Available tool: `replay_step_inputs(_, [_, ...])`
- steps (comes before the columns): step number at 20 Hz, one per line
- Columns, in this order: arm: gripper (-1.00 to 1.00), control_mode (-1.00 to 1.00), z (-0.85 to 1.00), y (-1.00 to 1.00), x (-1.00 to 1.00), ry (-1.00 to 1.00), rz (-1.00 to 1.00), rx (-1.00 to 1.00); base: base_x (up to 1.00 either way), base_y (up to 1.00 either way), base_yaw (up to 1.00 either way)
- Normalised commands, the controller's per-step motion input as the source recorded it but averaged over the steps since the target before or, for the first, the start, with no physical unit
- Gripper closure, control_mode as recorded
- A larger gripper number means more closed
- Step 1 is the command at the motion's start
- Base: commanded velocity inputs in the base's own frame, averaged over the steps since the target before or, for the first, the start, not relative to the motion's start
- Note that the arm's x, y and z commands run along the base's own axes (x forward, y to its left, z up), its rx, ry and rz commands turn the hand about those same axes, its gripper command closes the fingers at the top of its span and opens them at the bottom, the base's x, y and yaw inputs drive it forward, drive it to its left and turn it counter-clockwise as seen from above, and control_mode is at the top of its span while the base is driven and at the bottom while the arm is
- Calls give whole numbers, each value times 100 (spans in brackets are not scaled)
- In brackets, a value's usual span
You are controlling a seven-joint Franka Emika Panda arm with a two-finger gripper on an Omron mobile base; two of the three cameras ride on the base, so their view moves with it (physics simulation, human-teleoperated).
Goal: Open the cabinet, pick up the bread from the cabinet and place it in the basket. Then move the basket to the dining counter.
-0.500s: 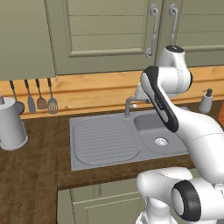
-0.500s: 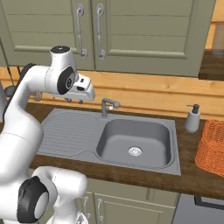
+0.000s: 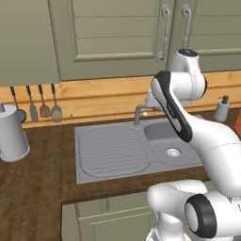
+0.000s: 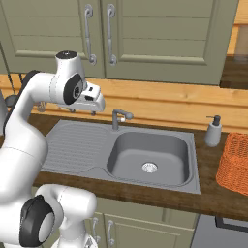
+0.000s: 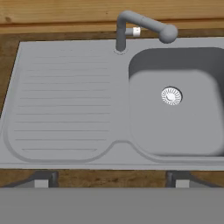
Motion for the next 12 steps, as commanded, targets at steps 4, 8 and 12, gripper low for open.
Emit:
replay_step_inputs(4, [-100,-100,0,0,0,0,0,0,0,0,0])
replay_step_inputs(8, [-100,-100,0,0,0,0,0,0,0,0,0])
replay_step_inputs(12, [-100,-100,0,0,0,0,0,0,0,0,0])
